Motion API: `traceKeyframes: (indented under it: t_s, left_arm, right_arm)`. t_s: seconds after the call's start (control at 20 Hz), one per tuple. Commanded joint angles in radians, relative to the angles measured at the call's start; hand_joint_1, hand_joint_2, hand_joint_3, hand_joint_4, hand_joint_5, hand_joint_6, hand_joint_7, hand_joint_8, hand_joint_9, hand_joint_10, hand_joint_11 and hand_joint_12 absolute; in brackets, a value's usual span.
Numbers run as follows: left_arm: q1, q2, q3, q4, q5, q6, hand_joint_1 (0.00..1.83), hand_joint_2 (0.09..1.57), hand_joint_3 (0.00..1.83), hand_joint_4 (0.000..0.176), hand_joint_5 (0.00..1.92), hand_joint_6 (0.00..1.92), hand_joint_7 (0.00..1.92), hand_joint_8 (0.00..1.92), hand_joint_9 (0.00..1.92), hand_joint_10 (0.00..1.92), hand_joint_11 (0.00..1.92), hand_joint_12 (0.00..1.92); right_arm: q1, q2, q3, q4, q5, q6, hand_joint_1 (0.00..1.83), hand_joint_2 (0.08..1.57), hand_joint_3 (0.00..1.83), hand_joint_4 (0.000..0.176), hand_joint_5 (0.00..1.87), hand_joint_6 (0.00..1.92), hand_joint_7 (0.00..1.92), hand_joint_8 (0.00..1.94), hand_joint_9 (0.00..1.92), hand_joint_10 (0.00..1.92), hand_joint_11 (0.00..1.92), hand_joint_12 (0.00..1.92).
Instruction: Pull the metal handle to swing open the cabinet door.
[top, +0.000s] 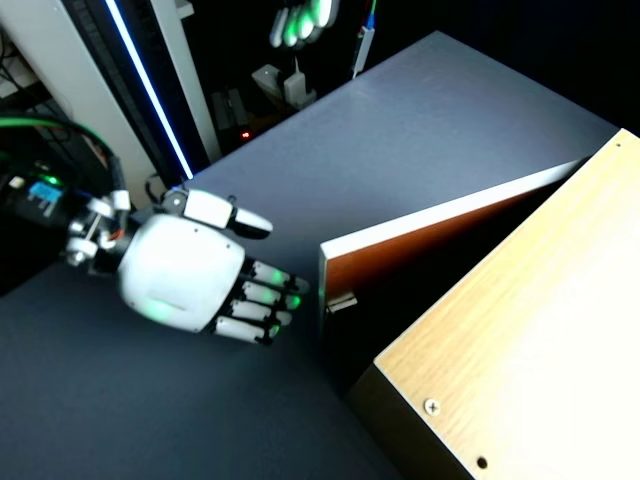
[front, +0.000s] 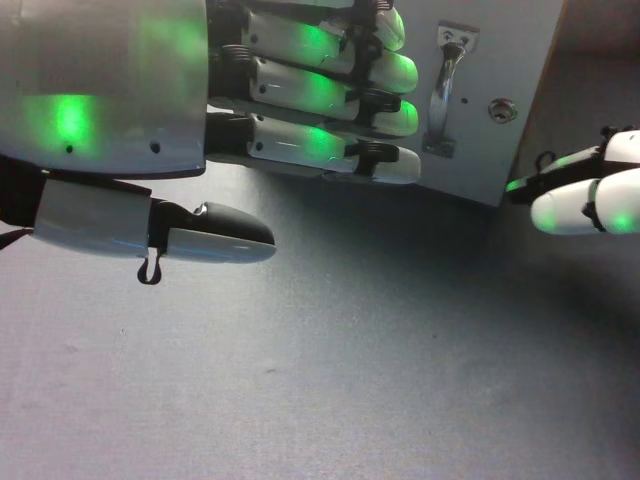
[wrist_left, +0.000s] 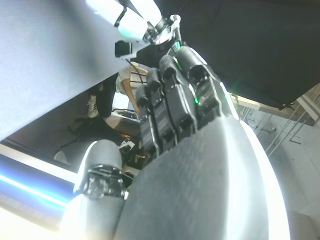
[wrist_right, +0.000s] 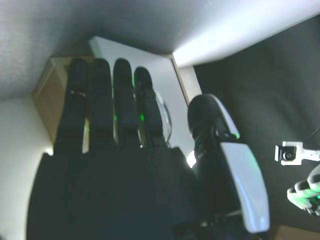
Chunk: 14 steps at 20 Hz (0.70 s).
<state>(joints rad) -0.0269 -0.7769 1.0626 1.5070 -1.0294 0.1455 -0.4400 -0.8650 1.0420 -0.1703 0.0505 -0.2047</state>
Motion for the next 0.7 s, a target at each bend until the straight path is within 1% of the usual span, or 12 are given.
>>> traceKeyframes:
  t_s: [0.0, 0.25, 0.35, 0.45, 0.55, 0.65]
  left_arm:
    - [-0.008, 0.007, 0.001, -0.096, -0.024, 0.009, 0.00, 1.56, 0.01, 0.000, 0.39, 0.00, 0.41, 0.00, 0.38, 0.00, 0.05, 0.77]
    - [-0.008, 0.007, 0.001, -0.096, -0.024, 0.009, 0.00, 1.56, 0.00, 0.000, 0.40, 0.00, 0.43, 0.00, 0.39, 0.00, 0.05, 0.78]
    - [-0.008, 0.007, 0.001, -0.096, -0.024, 0.009, 0.00, 1.56, 0.00, 0.000, 0.40, 0.00, 0.43, 0.00, 0.39, 0.00, 0.05, 0.78]
    - [-0.008, 0.007, 0.001, -0.096, -0.024, 0.009, 0.00, 1.56, 0.00, 0.000, 0.40, 0.00, 0.42, 0.00, 0.39, 0.00, 0.05, 0.79]
    - [-0.008, 0.007, 0.001, -0.096, -0.024, 0.009, 0.00, 1.56, 0.00, 0.000, 0.39, 0.00, 0.42, 0.00, 0.40, 0.00, 0.04, 0.83]
    - [-0.008, 0.007, 0.001, -0.096, -0.024, 0.009, 0.00, 1.56, 0.00, 0.000, 0.40, 0.00, 0.43, 0.00, 0.40, 0.00, 0.04, 0.83]
  right_arm:
    - [0.005, 0.010, 0.009, -0.005, 0.087, 0.007, 0.00, 1.51, 0.00, 0.000, 0.32, 0.00, 0.34, 0.00, 0.30, 0.00, 0.00, 0.80]
    - [-0.018, 0.023, 0.021, -0.090, 0.087, 0.007, 0.00, 1.48, 0.00, 0.000, 0.31, 0.00, 0.34, 0.00, 0.29, 0.00, 0.00, 0.78]
    - [-0.025, 0.026, 0.029, -0.124, 0.087, 0.007, 0.00, 1.48, 0.00, 0.000, 0.34, 0.01, 0.36, 0.01, 0.31, 0.01, 0.00, 0.81]
    - [-0.026, 0.026, 0.036, -0.127, 0.087, 0.007, 0.00, 1.48, 0.00, 0.000, 0.34, 0.01, 0.36, 0.01, 0.31, 0.01, 0.00, 0.81]
    - [-0.026, 0.026, 0.045, -0.127, 0.087, 0.007, 0.00, 1.48, 0.00, 0.000, 0.37, 0.01, 0.37, 0.00, 0.32, 0.01, 0.00, 0.87]
    - [-0.026, 0.026, 0.058, -0.127, 0.087, 0.007, 0.00, 1.48, 0.00, 0.000, 0.38, 0.02, 0.38, 0.01, 0.33, 0.01, 0.00, 0.88]
